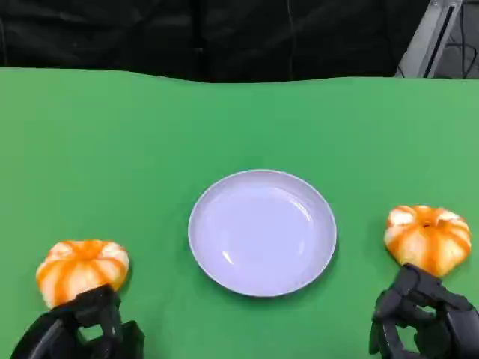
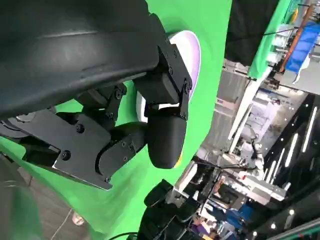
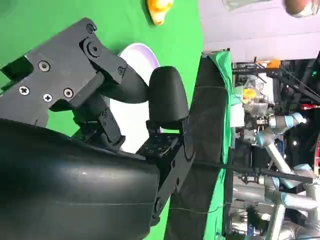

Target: Grasp the bread from the table and place it into the plate.

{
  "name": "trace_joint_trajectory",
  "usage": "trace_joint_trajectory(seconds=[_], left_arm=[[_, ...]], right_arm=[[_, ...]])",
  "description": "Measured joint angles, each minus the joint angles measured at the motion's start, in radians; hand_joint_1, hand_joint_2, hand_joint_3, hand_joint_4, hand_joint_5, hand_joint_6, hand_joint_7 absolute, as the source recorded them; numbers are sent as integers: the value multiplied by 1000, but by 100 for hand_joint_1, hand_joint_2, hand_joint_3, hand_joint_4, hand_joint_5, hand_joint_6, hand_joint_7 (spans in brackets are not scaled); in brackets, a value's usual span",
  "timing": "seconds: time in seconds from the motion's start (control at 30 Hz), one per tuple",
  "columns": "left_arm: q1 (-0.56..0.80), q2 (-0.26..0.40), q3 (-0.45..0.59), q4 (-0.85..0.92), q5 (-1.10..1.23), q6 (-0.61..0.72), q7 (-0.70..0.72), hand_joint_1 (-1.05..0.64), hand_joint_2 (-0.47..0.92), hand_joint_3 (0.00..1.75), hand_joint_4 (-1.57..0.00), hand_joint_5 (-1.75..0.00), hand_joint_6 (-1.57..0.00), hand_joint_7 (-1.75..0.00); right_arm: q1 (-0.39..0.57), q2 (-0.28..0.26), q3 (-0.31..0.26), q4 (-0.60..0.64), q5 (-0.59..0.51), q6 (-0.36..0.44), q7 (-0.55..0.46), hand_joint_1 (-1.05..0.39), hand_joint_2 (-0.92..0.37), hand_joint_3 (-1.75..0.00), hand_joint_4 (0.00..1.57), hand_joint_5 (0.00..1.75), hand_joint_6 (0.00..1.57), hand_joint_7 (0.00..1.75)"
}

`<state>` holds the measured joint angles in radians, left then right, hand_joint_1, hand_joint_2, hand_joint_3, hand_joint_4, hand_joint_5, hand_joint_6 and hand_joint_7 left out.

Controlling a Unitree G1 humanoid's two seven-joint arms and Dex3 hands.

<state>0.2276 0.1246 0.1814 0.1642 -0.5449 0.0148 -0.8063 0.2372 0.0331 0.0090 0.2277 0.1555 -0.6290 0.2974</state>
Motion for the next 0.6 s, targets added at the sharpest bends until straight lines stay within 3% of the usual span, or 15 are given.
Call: trace_joint_trajectory(seconds=[0.23,0.6], left_arm=[[0,-1,0,0,0,1,0,-15,61,104,-82,-175,-85,-151],[1,-1,1,-1,0,0,0,-13,66,97,-80,-175,-84,-146]], right_arm=[[-1,0,1,7,0,-3,9,-16,-52,-127,81,175,70,163],[-2,1,1,6,0,-2,5,-15,-52,-128,82,175,72,163]])
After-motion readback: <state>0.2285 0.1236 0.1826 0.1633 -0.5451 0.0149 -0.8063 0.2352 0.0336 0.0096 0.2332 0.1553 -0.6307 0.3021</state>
